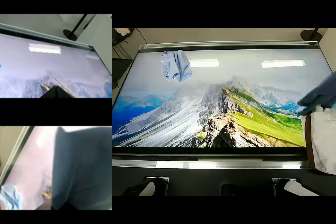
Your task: Fold the shirts.
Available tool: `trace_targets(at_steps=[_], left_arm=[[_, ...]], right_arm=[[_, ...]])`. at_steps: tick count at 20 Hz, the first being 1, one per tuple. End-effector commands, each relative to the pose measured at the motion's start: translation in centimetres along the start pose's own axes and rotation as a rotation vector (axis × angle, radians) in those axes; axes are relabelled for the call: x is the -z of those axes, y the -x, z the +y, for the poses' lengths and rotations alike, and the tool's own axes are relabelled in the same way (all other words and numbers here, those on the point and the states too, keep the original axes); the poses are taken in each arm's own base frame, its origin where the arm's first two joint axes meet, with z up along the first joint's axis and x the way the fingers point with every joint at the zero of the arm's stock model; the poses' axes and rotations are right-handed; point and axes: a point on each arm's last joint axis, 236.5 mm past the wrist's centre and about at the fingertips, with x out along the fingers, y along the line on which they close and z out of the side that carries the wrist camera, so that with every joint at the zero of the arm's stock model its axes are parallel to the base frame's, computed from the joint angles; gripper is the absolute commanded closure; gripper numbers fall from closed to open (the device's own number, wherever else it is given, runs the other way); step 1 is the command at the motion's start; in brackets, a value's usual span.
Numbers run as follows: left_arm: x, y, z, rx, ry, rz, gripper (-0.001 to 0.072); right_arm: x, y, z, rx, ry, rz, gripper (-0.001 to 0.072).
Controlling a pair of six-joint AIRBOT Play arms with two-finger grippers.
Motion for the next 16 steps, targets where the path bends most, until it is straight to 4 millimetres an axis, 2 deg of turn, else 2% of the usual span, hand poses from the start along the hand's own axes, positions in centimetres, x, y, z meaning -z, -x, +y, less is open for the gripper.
trace_targets(at_steps=[1, 5, 7, 8, 10, 12, 13, 14, 16], left_arm=[[0.0, 0.0, 0.0, 0.0, -0.001, 0.001, 0.0674], [0.0, 0.0, 0.0, 0.0, 0.0, 0.0, 0.0674], [0.0, 0.0, 0.0, 0.0, 0.0, 0.0, 0.0674], [0.0, 0.0, 0.0, 0.0, -0.001, 0.0, 0.0674], [0.0, 0.1, -0.1, 0.002, -0.003, 0.001, 0.0674], [0.1, 0.1, -0.1, 0.003, -0.002, 0.006, 0.0674], [0.1, 0.1, -0.2, 0.004, -0.002, 0.005, 0.0674], [0.2, 0.1, -0.2, 0.005, -0.002, 0.009, 0.0674], [0.6, 0.1, -0.4, 0.012, 0.002, 0.026, 0.0674]], right_arm=[[-1.8, 4.8, -5.1, 0.079, -0.105, -0.067, 0.0665], [-2.1, 9.3, -8.4, 0.144, -0.182, -0.133, 0.0665], [-1.4, 12.1, -11.6, 0.269, -0.241, -0.165, 0.0665], [0.0, 13.5, -14.0, 0.367, -0.292, -0.14, 0.0666], [5.2, 16.4, -19.3, 0.629, -0.378, 0.022, 0.0665], [8.1, 18.9, -23.0, 0.832, -0.429, 0.053, 0.0665], [10.0, 19.2, -24.4, 0.889, -0.464, 0.094, 0.0665], [12.0, 18.7, -25.6, 0.911, -0.5, 0.15, 0.0665], [15.1, 16.3, -27.2, 0.884, -0.549, 0.224, 0.0665]])
